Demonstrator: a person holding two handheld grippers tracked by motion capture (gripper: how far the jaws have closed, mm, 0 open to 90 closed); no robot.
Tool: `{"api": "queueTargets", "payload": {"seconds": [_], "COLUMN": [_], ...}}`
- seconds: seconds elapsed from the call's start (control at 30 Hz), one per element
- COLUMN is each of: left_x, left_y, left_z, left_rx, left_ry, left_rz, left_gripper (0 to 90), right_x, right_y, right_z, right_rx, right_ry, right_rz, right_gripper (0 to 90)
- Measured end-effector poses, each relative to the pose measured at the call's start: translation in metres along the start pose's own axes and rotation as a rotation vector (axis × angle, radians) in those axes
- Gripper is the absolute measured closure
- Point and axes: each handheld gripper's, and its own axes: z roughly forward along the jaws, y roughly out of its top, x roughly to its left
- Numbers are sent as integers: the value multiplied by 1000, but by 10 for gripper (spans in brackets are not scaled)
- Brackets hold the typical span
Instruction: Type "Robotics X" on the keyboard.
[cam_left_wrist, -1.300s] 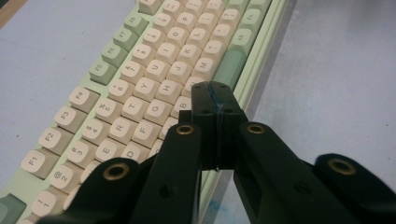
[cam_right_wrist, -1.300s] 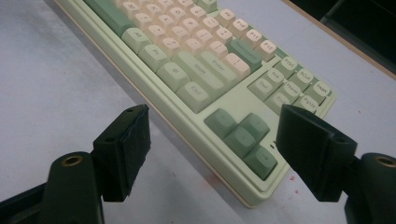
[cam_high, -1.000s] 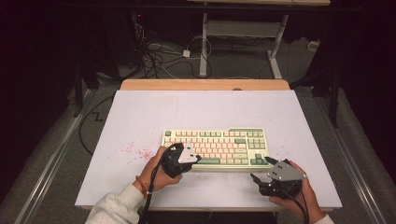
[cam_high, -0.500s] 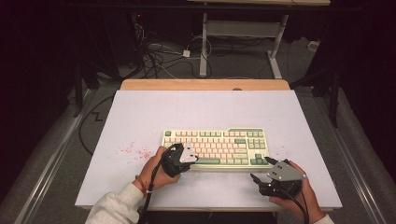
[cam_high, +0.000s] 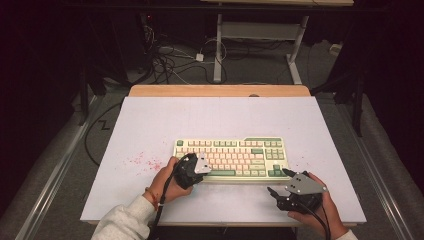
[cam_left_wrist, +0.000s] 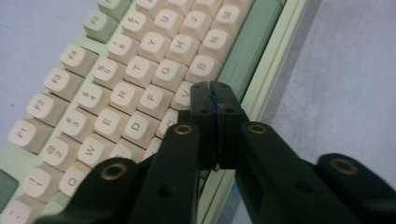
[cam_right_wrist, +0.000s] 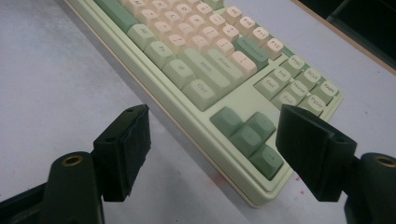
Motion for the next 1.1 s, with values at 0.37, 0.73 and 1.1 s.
{"api": "queueTargets", "payload": {"seconds": [0.37,0.73,1.1], "left_x": [4,5,8], "left_y": [1,-4,-18], "left_z": [-16,-21,-32], "left_rx": [-53,-78,-129], "left_ry": [41,116,170], "left_rz": [-5,-3,-38], "left_gripper": [773,492,225], "right_x": [-2,-3,-6], "right_y": [0,-1,-1], "right_z": [-1,-1,-2], "right_rx": [-7,-5,-12], "right_ry": [-16,-19,-25], "right_rz": [14,18,27], "right_gripper": [262,262,266]}}
